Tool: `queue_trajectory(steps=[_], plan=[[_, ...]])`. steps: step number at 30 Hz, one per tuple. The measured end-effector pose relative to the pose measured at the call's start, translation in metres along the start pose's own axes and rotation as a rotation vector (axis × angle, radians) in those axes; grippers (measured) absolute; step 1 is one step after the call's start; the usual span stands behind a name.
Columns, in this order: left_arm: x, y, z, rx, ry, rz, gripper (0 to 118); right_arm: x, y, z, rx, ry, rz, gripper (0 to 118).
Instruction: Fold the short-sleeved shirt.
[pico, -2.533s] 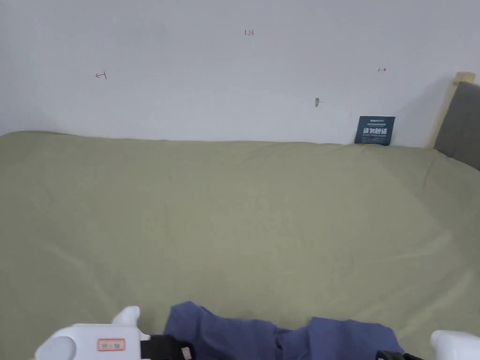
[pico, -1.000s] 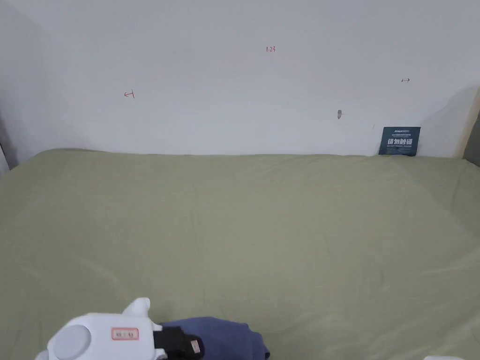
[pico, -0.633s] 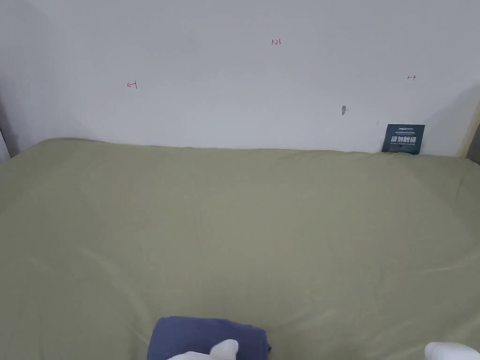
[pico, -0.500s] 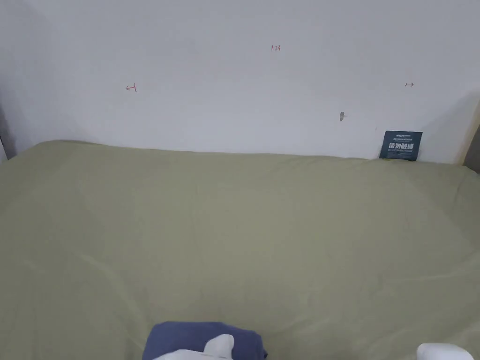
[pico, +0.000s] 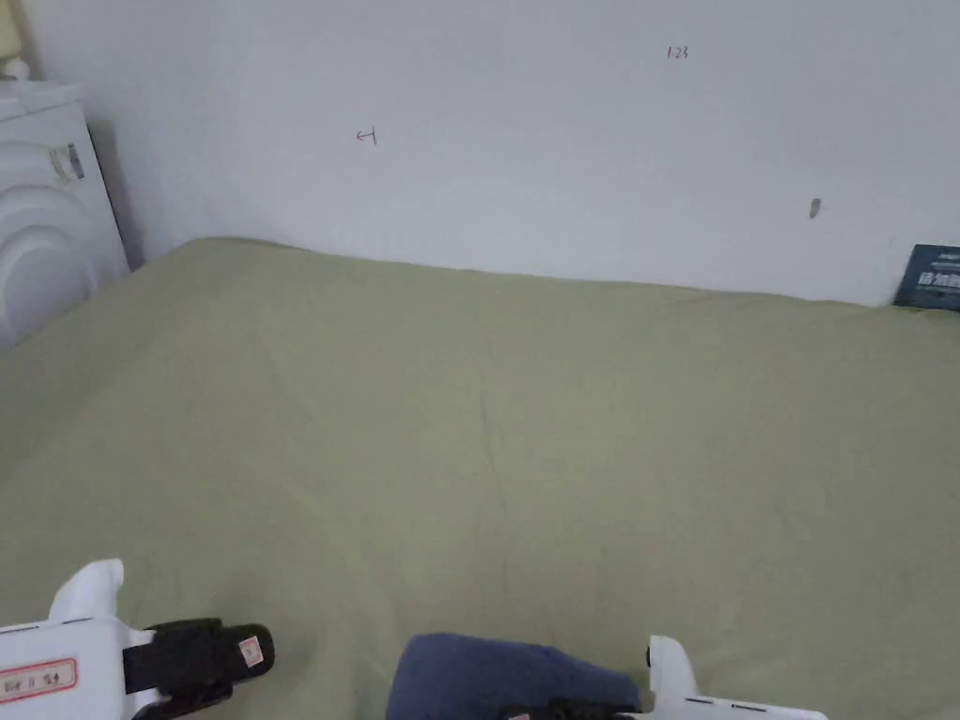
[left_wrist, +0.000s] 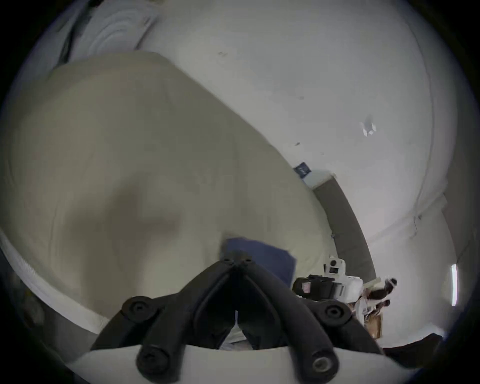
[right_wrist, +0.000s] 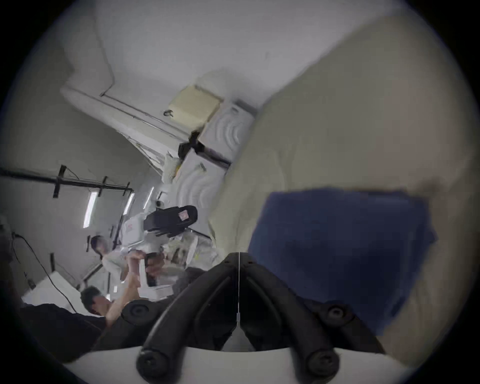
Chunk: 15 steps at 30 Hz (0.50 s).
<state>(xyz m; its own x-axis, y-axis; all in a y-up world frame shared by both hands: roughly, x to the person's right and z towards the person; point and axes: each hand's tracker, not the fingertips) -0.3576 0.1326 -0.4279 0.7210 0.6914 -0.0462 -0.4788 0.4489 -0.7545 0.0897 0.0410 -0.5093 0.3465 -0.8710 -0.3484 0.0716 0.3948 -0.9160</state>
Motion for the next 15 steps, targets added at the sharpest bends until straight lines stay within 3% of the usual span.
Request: queue_trajectory(steps=[1, 3, 4, 5, 6, 8, 9, 10, 12, 13, 15], plan=[[-0.005, -0.004, -0.008, -0.024, -0.006, 0.028, 0, 0.014, -0.001, -0.009, -0.022, 0.002, -0.007, 2], [-0.015, -0.012, -0.021, -0.077, -0.04, 0.058, 0, 0.034, -0.006, -0.017, -0.055, -0.155, -0.015, 2], [-0.019, -0.015, -0.028, -0.098, -0.05, 0.062, 0, 0.048, -0.011, -0.012, -0.078, -0.113, -0.061, 2], [-0.021, -0.015, -0.038, -0.132, -0.072, 0.071, 0, 0.061, -0.014, -0.002, -0.013, -0.01, -0.159, 2], [-0.023, -0.017, -0.044, -0.154, -0.095, 0.074, 0, 0.067, -0.016, 0.008, 0.049, 0.031, -0.214, 2], [-0.027, -0.02, -0.059, -0.192, -0.16, 0.095, 6, 0.08, -0.019, 0.024, 0.077, -0.02, -0.22, 2], [-0.026, -0.019, -0.067, -0.203, -0.204, 0.121, 23, 0.088, -0.022, 0.03, 0.086, 0.022, -0.268, 2], [-0.025, -0.02, -0.076, -0.215, -0.243, 0.136, 60, 0.088, -0.025, 0.034, 0.095, 0.053, -0.305, 2], [-0.016, -0.023, -0.098, -0.274, -0.306, 0.128, 110, 0.083, -0.025, 0.03, 0.083, 0.034, -0.242, 2], [-0.013, -0.025, -0.108, -0.29, -0.338, 0.125, 118, 0.083, -0.024, 0.029, 0.082, 0.031, -0.237, 2], [-0.005, -0.031, -0.13, -0.335, -0.342, 0.13, 118, 0.088, -0.023, 0.03, 0.079, 0.045, -0.254, 2]])
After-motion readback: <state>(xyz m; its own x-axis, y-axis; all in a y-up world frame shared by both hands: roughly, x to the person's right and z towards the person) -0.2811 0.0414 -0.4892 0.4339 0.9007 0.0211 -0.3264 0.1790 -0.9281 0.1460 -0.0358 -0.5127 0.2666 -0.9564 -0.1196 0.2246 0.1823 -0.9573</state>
